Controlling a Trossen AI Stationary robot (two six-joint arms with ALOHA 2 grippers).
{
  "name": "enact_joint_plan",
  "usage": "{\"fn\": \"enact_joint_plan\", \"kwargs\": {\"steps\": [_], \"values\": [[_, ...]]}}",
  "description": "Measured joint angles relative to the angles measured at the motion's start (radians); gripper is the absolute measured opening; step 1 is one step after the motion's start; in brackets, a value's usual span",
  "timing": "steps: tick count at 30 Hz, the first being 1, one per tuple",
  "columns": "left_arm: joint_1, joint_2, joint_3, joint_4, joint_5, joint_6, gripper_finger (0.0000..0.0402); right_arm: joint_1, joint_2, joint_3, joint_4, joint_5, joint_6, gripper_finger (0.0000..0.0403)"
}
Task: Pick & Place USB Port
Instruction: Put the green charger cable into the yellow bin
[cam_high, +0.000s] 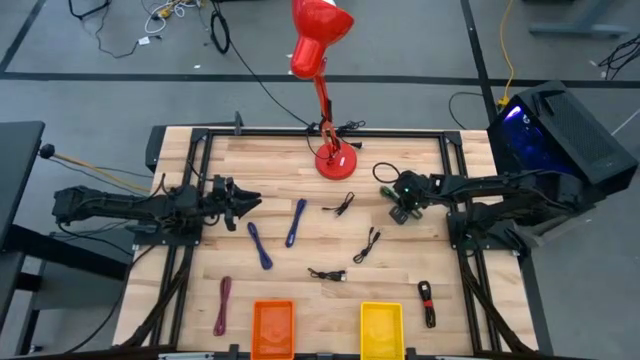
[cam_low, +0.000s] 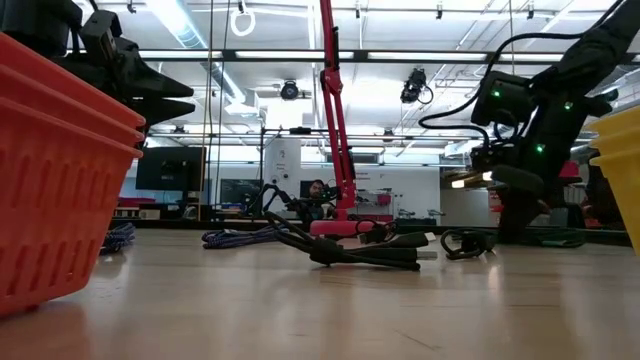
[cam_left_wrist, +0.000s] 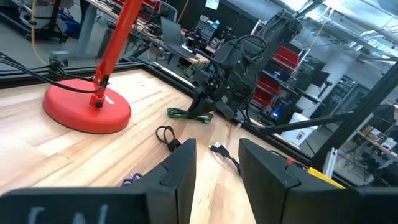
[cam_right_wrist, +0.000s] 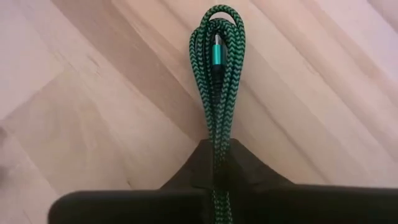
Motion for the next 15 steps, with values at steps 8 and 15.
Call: {"fn": "enact_joint_plan", "kwargs": {"steps": [8, 15], "values": [[0.0, 0.0, 0.0, -0.002, -0.029, -0.007, 0.0126, 0.029, -0.04, 0.3, 0.04, -0.04, -0.116, 0.0013], [0.0, 0.0, 0.0, -0.007, -0.026, -0.007, 0.0126, 0.286, 0.017, 0.54, 0.149, -0.08, -0.173, 0.0012]]}}
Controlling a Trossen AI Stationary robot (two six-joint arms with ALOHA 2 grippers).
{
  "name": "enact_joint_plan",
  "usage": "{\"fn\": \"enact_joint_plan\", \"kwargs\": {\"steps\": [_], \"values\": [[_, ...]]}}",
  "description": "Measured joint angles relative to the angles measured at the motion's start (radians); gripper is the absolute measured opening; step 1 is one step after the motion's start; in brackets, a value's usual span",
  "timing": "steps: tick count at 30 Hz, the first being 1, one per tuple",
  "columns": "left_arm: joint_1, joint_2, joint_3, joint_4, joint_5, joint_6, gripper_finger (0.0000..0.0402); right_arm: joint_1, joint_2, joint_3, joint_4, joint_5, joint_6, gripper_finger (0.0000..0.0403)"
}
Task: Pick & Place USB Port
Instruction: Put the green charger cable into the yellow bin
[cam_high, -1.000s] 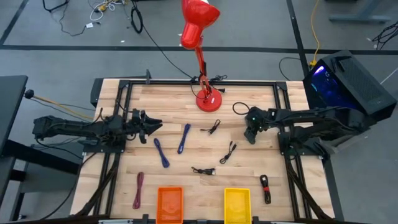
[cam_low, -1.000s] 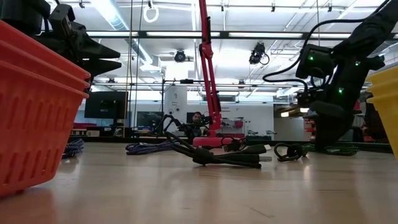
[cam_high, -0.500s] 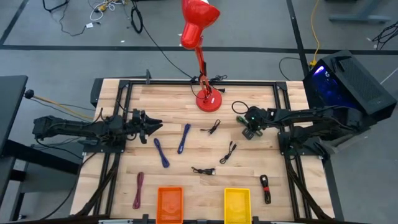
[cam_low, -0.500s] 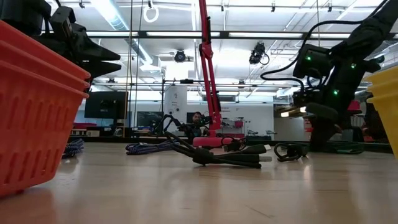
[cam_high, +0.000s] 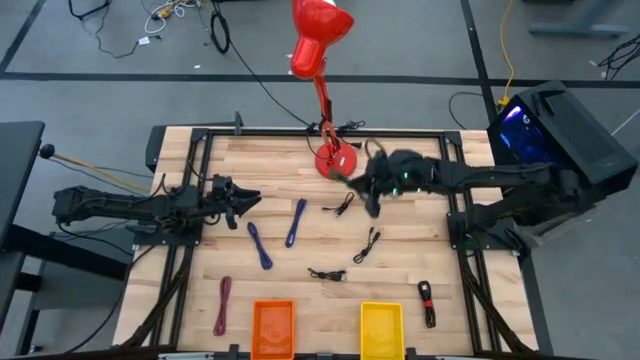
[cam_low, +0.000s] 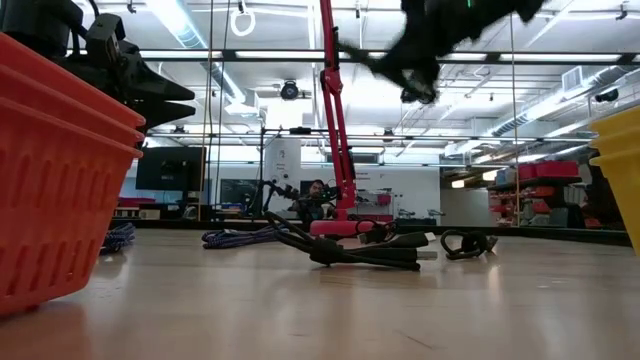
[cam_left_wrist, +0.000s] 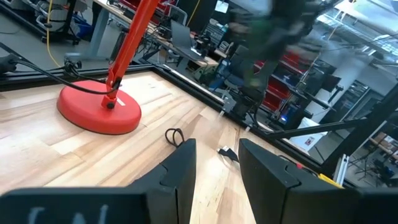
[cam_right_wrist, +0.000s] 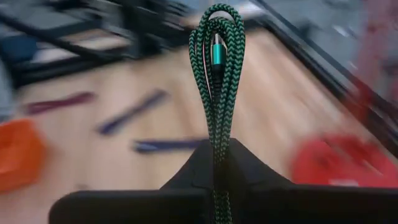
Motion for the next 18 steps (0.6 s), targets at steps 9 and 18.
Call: {"fn": "enact_joint_plan", "kwargs": {"steps": [9, 18], "values": [[0.0, 0.0, 0.0, 0.0, 0.01, -0.026, 0.0126, 0.393, 0.181, 0.149, 0.056, 0.248, -0.005, 0.0012], [0.0, 0.0, 0.0, -0.007, 0.09, -0.06, 0.0126, 0.708, 0.277, 0.215, -0.001, 0.602, 0.192, 0.0012]]}}
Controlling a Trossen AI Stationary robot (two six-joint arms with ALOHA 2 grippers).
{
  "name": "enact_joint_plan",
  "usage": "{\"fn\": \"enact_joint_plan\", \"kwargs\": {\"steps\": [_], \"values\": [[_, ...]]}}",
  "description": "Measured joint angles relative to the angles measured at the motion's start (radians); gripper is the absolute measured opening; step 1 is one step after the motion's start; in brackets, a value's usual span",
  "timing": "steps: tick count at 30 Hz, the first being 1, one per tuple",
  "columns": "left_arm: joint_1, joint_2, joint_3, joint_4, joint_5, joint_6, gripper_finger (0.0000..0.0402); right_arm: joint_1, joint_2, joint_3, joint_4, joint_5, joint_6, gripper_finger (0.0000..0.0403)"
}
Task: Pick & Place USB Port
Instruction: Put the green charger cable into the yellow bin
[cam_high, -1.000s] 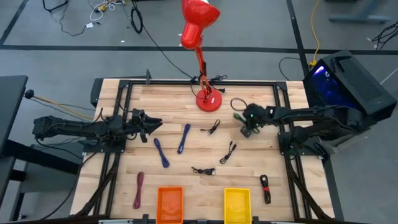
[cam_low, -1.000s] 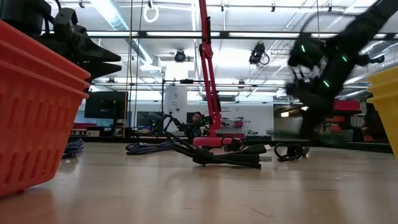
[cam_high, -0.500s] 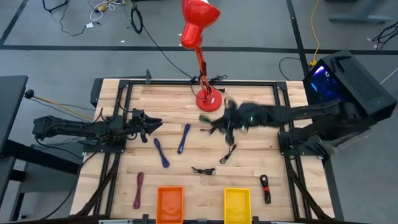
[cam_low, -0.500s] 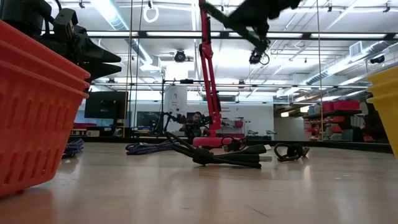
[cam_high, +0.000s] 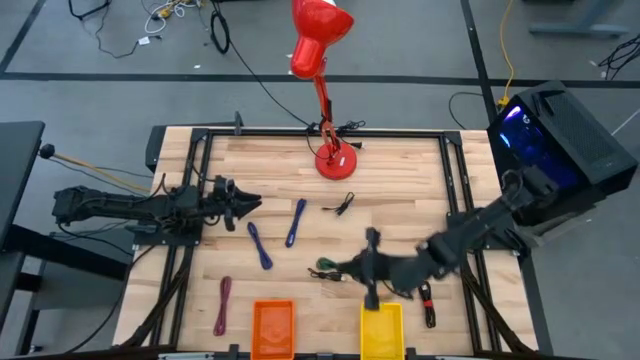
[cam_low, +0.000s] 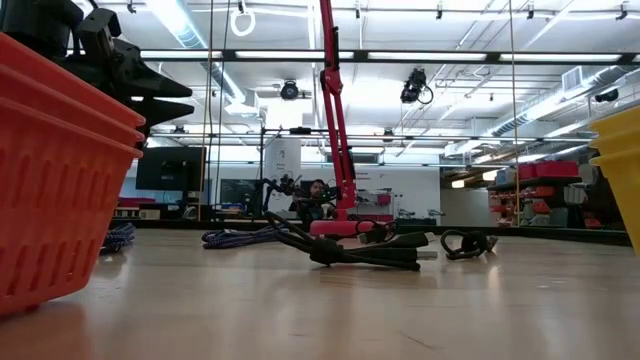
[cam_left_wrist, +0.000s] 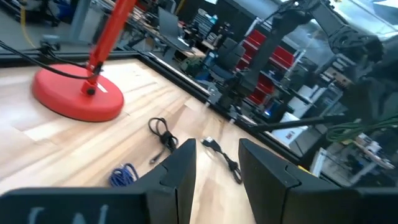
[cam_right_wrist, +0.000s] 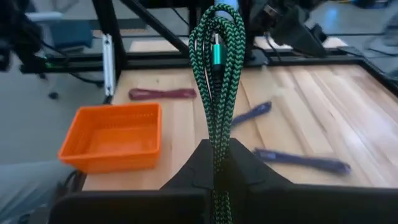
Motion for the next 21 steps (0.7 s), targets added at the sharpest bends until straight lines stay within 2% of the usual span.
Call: {"fn": "enact_joint_plan", "kwargs": {"steps": [8, 15, 21], "values": [[-0.038, 0.0, 0.0, 0.014, 0.046, -0.035, 0.0126, 0.197, 0.104, 0.104, -0.074, 0.232, 0.126, 0.0012], [-0.178, 0.0, 0.0, 0.192, -0.002, 0.03, 0.0126, 0.252, 0.229, 0.189, -0.117, 0.259, 0.232, 0.0012], [-0.307, 0.001, 0.0, 0.205, -0.115, 0.042, 0.0126, 0.289, 0.315, 0.302, -0.131, 0.26, 0.263, 0.0011]]}}
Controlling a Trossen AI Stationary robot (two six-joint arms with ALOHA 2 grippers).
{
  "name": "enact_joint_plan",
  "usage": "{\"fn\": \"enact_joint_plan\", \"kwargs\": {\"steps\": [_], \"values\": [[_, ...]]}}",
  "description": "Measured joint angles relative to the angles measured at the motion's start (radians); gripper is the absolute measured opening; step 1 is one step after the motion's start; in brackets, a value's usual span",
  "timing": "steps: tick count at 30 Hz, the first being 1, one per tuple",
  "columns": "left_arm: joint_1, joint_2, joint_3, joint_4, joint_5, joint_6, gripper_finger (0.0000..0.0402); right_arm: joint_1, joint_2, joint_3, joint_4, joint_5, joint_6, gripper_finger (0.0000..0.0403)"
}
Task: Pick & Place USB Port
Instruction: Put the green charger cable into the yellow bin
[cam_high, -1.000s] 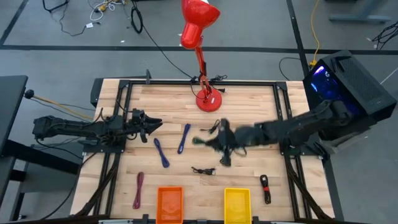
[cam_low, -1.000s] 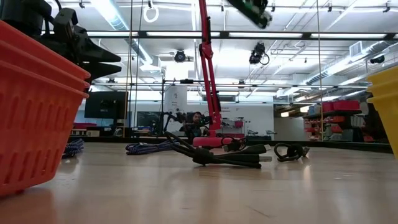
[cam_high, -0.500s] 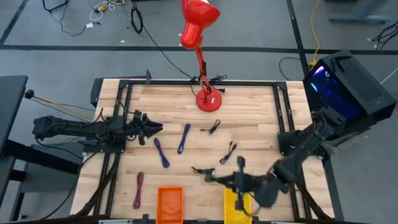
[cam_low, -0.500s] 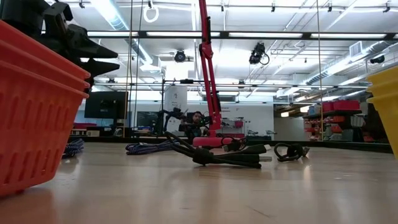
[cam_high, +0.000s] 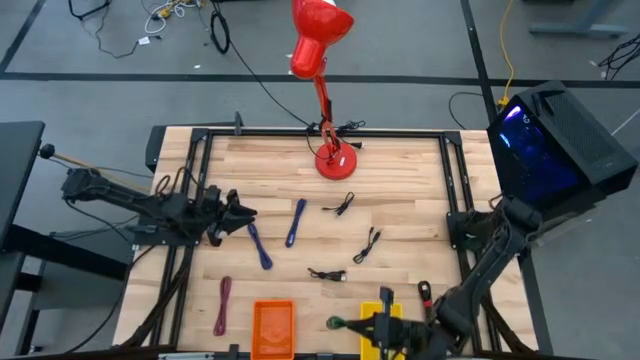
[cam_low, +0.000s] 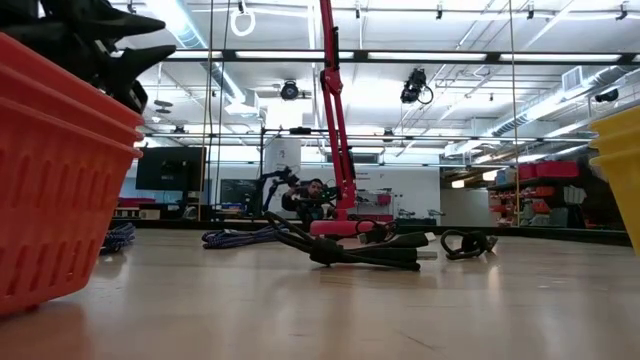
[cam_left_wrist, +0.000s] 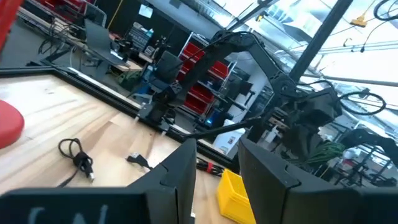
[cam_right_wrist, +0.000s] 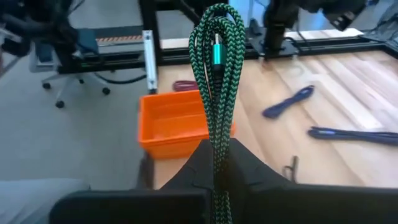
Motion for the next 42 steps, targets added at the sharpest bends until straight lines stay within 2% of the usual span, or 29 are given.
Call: {"fn": "enact_joint_plan", "kwargs": {"steps": [9, 12, 17, 24, 29, 37, 42], "values": [[-0.177, 0.026, 0.029, 0.023, -0.133, 0.061, 0.0126, 0.007, 0.103, 0.177, -0.211, -0.005, 0.039, 0.0011], [-0.227, 0.08, 0.085, 0.028, -0.176, 0.106, 0.0126, 0.002, 0.114, 0.18, -0.224, -0.009, 0.051, 0.0011], [-0.277, 0.223, 0.206, 0.026, -0.184, 0.194, 0.0126, 0.002, 0.114, 0.181, -0.225, -0.009, 0.068, 0.0011], [-0.301, 0.434, 0.345, 0.016, -0.184, 0.285, 0.0126, 0.002, 0.114, 0.181, -0.233, -0.015, 0.081, 0.0011], [-0.293, 0.521, 0.378, 0.012, -0.193, 0.288, 0.0126, 0.002, 0.114, 0.181, -0.263, -0.037, 0.082, 0.0011], [-0.292, 0.563, 0.378, 0.014, -0.219, 0.273, 0.0126, 0.002, 0.114, 0.181, -0.33, -0.038, 0.129, 0.0011], [-0.292, 0.563, 0.378, 0.021, -0.219, 0.272, 0.0126, 0.008, 0.115, 0.179, -0.368, -0.037, 0.235, 0.0011]]}}
